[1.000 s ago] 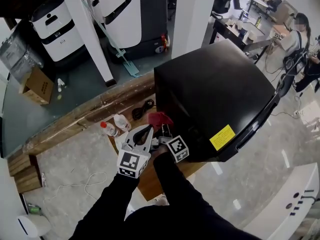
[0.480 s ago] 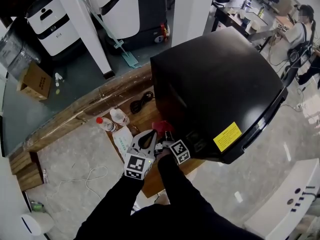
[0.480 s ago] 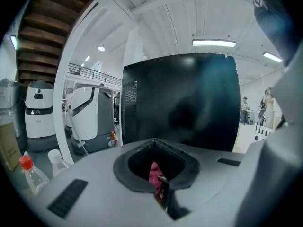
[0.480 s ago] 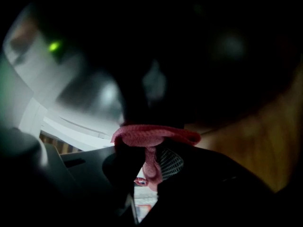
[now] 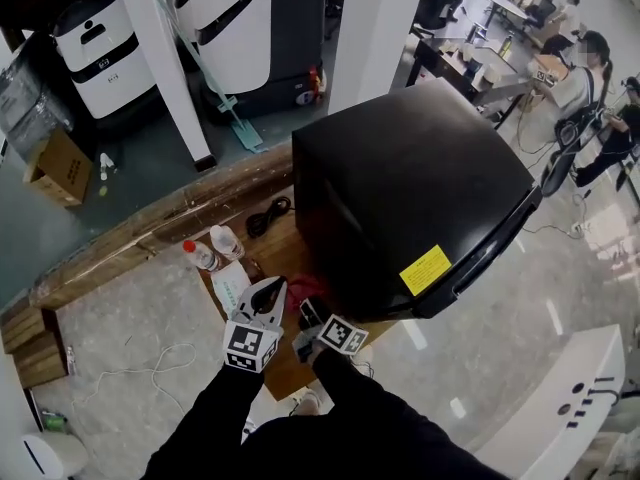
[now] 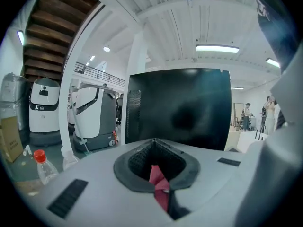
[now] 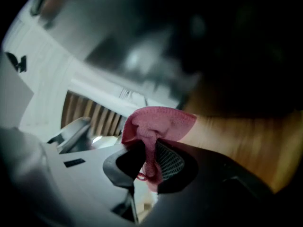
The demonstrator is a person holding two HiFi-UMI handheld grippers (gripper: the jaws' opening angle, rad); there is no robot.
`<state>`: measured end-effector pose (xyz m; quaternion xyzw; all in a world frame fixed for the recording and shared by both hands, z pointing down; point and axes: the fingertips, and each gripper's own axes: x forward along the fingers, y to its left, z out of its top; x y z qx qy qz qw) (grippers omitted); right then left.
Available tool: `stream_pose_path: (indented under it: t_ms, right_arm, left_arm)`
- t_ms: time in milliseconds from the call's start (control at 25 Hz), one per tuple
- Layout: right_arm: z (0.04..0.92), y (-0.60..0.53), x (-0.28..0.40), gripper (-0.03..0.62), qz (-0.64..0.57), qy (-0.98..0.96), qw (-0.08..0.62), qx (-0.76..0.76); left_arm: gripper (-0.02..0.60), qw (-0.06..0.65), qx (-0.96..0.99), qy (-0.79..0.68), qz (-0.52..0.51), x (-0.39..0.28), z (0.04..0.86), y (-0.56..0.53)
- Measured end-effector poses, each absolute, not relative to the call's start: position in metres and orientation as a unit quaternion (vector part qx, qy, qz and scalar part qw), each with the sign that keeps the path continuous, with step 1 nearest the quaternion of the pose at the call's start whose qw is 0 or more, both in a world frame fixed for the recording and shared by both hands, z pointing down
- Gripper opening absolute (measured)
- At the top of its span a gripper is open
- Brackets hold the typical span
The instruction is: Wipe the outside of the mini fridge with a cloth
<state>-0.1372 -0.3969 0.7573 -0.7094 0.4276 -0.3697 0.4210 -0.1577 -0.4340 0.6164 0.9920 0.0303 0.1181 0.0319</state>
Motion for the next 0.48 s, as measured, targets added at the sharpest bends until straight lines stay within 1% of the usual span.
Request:
stream_pose_path:
  t_ms: [160, 280, 400, 480]
  right_arm:
    - [0.719, -0.363, -0.192, 0.066, -0.379, 0.484, 0.384, -0.689]
    - [0.685, -0.33, -0.221, 0.066, -0.378, 0.524, 0.348, -0.679]
    - [0.646, -0.282, -0.237, 0.066, -0.355, 0.584, 0.282, -0.673]
    - [0.622, -0.242, -0.235, 0.066, -0.328, 0.618, 0.239, -0.674]
  left_arm:
    - [0.005, 0.035, 0.993, 0.045, 0.105, -0.179, 0.6, -0.414]
    - [0.005, 0.043, 0.993, 0.06, 0.096, -0.202, 0.584, -0.393]
    - [0.005, 0.053, 0.992, 0.07, 0.095, -0.224, 0.57, -0.356]
    - [0.005, 0.057, 0.992, 0.069, 0.093, -0.23, 0.56, -0.324]
